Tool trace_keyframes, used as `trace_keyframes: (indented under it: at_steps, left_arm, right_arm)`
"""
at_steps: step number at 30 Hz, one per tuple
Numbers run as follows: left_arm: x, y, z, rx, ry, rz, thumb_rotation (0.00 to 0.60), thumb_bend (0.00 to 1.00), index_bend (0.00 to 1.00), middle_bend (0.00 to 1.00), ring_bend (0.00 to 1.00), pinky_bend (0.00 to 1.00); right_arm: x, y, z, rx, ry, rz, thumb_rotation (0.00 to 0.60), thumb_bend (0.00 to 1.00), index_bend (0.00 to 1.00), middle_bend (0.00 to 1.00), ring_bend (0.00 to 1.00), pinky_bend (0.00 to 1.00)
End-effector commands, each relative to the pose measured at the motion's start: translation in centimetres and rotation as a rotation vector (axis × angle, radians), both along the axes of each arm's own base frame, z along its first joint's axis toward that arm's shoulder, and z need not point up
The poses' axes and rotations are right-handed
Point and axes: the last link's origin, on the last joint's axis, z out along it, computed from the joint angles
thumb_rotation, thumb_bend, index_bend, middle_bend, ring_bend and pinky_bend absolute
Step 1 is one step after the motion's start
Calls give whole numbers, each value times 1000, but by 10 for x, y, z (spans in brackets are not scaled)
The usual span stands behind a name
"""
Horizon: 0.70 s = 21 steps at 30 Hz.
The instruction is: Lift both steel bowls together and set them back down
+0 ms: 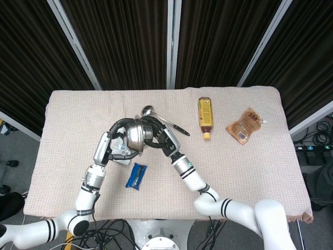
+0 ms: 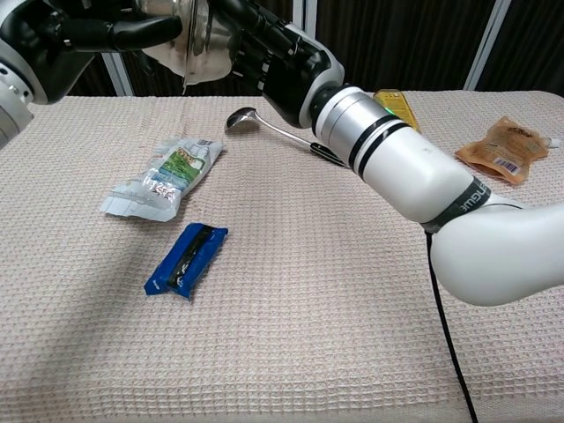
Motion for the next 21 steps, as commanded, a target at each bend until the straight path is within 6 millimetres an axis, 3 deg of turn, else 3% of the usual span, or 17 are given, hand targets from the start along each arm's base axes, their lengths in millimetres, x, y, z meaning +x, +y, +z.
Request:
trace_keyframes:
  at_steps: [1,7,10,17,21]
  left_arm:
    - [-6,2,4,16,-3,22,600,0,508,493,461,622]
    - [-16,8,19,75,10,37,600,0,508,493,461,620]
    - [-14,9,15,56,5,35,600,0,508,492,462,620]
    - [-7,9,-1,54,43,19,600,0,505,493,461,614]
    - [-12,10,6,97,50,30,600,0,505,493,461,614]
  right_arm:
    - [-7,-1,0,-3,5,-13,600,147,597,417,351,461]
    - [-34,-8,7,-11,-8,-87,600,150,596,417,351,461]
    - [-27,-10,8,2,-24,-77,600,151,596,417,351,461]
    - [15,0,-2,84,-86,8,600,158,595,417,351,460]
    - [1,6,-7,90,-86,-9,600,162,594,417,351,461]
